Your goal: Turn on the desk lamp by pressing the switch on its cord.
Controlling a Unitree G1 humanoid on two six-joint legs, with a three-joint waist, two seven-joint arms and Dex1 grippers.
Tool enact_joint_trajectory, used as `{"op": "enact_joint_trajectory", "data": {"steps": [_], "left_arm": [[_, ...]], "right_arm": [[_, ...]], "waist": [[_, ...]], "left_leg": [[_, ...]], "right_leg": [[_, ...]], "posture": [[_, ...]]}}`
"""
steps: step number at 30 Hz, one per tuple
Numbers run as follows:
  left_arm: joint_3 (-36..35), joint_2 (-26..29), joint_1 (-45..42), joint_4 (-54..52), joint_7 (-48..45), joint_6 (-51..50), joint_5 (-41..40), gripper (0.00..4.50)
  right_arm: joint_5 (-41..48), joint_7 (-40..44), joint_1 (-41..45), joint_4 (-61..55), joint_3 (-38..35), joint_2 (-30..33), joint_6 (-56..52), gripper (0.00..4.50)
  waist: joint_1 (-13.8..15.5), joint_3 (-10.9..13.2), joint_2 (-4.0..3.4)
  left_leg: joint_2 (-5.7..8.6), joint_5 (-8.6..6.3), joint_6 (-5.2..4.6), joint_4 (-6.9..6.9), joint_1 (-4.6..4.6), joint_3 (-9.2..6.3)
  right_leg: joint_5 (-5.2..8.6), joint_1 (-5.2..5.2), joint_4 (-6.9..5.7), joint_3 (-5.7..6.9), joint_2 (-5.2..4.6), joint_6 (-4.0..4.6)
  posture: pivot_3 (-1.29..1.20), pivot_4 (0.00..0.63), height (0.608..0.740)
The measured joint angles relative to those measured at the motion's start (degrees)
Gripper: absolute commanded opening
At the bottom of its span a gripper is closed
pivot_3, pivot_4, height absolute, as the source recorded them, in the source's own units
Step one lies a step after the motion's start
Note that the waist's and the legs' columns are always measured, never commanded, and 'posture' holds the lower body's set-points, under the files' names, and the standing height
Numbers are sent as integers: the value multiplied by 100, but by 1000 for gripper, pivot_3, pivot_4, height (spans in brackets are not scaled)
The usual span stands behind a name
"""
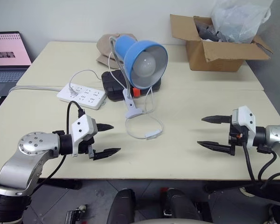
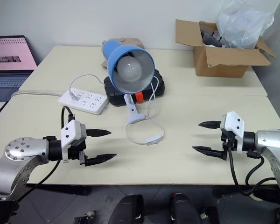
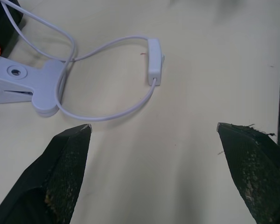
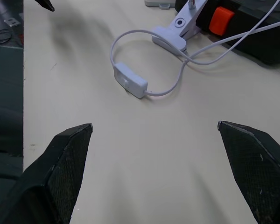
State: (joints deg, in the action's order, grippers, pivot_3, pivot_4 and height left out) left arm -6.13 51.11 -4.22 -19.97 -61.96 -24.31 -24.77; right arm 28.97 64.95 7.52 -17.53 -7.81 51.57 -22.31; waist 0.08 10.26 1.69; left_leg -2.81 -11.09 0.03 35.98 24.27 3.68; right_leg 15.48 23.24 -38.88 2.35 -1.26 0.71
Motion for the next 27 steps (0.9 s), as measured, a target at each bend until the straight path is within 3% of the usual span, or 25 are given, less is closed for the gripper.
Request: {"op": "enact_joint_trajectory", "data": {"steps": [27], "left_arm": [[-209, -100, -305, 213, -103, 283, -356, 4467]], "right_arm": [[-67, -187, 132, -32, 29, -65, -98, 4500]], "waist": [[1, 0, 0]], "left_leg": [[1, 0, 0, 1, 0, 1]], "right_leg": [[-1, -1, -1, -1, 0, -2]], "posture": [[0, 150, 740]]}}
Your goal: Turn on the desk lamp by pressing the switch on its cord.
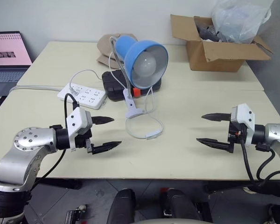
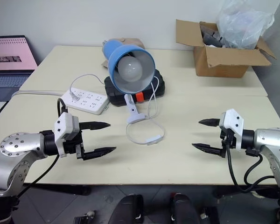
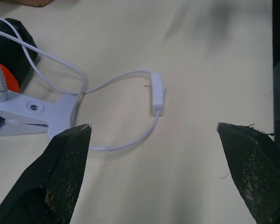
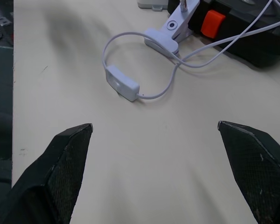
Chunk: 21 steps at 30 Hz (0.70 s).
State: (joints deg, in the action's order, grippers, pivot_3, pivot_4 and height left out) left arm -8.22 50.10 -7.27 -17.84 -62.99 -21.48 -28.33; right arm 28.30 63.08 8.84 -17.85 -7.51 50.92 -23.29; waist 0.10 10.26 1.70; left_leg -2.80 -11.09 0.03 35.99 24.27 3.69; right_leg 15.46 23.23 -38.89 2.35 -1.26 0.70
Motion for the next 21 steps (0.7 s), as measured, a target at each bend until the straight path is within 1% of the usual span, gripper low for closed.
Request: {"op": "enact_joint_trajectory", "data": {"steps": [9, 15, 18, 21], "left_arm": [[178, 10, 27, 57, -154, 50, 171, 4467], [638, 7, -105, 133, -222, 76, 418, 4467], [1077, -321, -564, 413, -159, 248, 730, 4467], [1343, -513, -728, 594, -90, 286, 940, 4467]], "right_arm": [[0, -125, -26, -119, 18, -47, -83, 4500], [2, -268, -8, -257, 48, -48, -312, 4500], [4, -430, 124, -444, 225, 13, -780, 4500], [7, -527, 143, -580, 251, 15, -1026, 4500]], "waist": [[0, 0, 0], [2, 0, 0], [13, 0, 1], [17, -1, 1]], "left_leg": [[0, 0, 0, 0, 0, 0], [0, 0, 0, 0, 0, 0], [1, 0, 0, 2, 1, -1], [2, 0, -1, 2, 3, 2]], "right_leg": [[0, 0, 0, 0, 0, 0], [0, 0, 0, 0, 0, -1], [-2, -1, -2, 0, 0, -3], [-2, 1, 0, -4, 0, -3]], "posture": [[0, 150, 740], [0, 150, 740], [0, 150, 740], [0, 150, 740]]}}
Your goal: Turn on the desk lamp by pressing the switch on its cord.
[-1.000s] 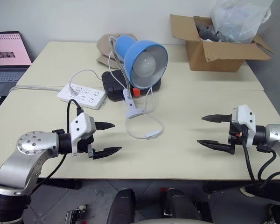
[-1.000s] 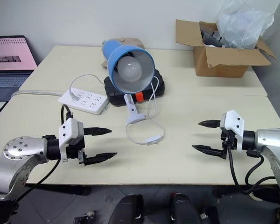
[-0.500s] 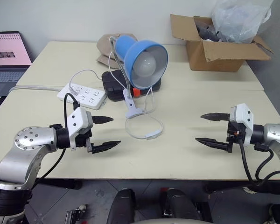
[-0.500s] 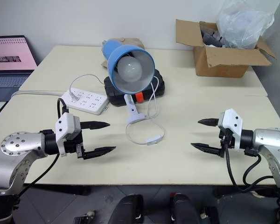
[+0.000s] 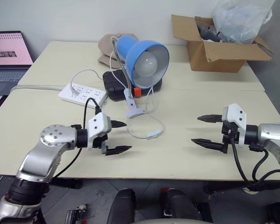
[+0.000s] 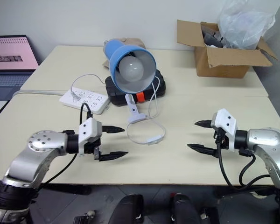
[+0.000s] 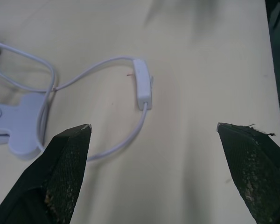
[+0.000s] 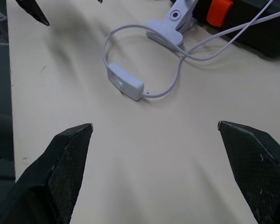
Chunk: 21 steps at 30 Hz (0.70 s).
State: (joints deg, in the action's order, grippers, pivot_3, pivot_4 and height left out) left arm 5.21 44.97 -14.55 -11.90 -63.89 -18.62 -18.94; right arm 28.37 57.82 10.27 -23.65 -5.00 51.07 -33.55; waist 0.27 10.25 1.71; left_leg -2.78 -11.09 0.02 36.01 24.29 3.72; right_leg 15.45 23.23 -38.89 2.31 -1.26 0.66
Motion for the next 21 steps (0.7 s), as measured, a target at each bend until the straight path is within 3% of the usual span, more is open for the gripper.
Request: {"op": "enact_joint_trajectory", "data": {"steps": [10, 21], "left_arm": [[760, -922, -669, 1149, 129, 417, 598, 4467], [1151, -1380, -1034, 1965, 23, 844, 1019, 4467]], "right_arm": [[3, -311, -167, -449, 47, -2, -408, 4500], [114, -500, -474, -828, -62, -2, -588, 4500]], "waist": [[20, 1, 3], [11, 0, 3]], "left_leg": [[1, 1, -1, 9, 8, -8], [1, 1, -1, 10, 9, -9]], "right_leg": [[-3, 1, -3, 6, 3, -9], [-4, 1, -3, 4, 7, -10]], "posture": [[0, 150, 740], [0, 150, 740]]}}
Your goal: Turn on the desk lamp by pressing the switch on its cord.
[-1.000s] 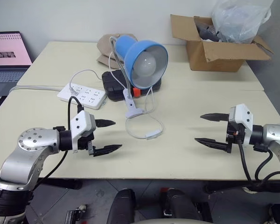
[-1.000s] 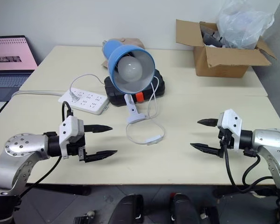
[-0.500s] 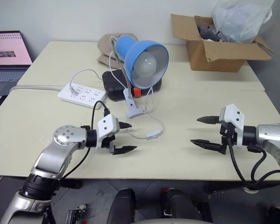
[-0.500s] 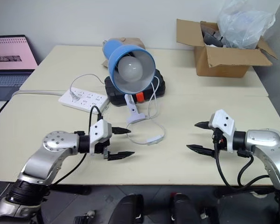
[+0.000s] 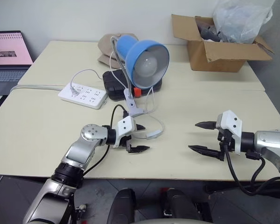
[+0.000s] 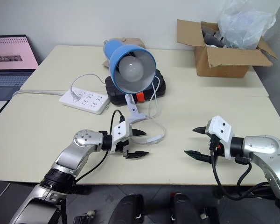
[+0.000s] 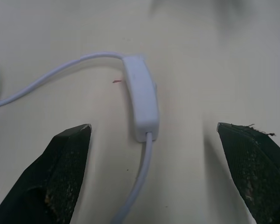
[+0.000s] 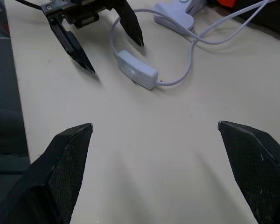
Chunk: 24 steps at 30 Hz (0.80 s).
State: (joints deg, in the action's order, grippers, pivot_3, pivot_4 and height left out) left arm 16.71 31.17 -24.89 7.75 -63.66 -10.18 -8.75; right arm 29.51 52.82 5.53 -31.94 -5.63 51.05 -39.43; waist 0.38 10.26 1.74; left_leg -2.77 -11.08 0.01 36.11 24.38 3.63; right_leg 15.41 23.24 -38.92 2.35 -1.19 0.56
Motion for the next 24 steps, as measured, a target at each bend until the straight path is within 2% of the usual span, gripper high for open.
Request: {"op": "enact_joint_trajectory", "data": {"steps": [3, 5, 18, 21, 24], "left_arm": [[38, -88, -78, 205, 23, 161, 117, 4467], [73, -144, -117, 297, 34, 241, 162, 4205], [92, -304, -212, 581, 47, 469, 242, 1592], [92, -324, -224, 589, 53, 480, 247, 849], [90, -336, -251, 606, 85, 541, 256, 406]], "right_arm": [[53, -45, -34, -71, -12, 2, -23, 4500], [88, -54, -48, -113, -19, 11, -46, 4500], [100, -115, -66, -171, -114, 44, -126, 4500], [100, -115, -50, -171, -113, 50, -126, 4500], [98, -114, -37, -171, -113, 50, -120, 4500]], "waist": [[-1, 0, 0], [-1, 0, 0], [-2, -1, 1], [-2, -1, 1], [-2, -1, 1]], "left_leg": [[0, 0, 0, 1, 0, -1], [0, 0, 0, 1, 0, -1], [1, 0, 0, 2, 0, -2], [1, 0, 0, 2, 0, -2], [1, 0, 0, 2, 0, -2]], "right_leg": [[-1, -1, 0, 1, 0, -2], [-1, -1, 0, 1, 0, -2], [-1, -1, 0, 1, 0, -2], [-1, -1, 0, 1, 0, -2], [-1, -1, 0, 1, 0, -2]], "posture": [[0, 150, 740], [0, 150, 740], [0, 150, 740], [0, 150, 740], [0, 150, 740]]}}
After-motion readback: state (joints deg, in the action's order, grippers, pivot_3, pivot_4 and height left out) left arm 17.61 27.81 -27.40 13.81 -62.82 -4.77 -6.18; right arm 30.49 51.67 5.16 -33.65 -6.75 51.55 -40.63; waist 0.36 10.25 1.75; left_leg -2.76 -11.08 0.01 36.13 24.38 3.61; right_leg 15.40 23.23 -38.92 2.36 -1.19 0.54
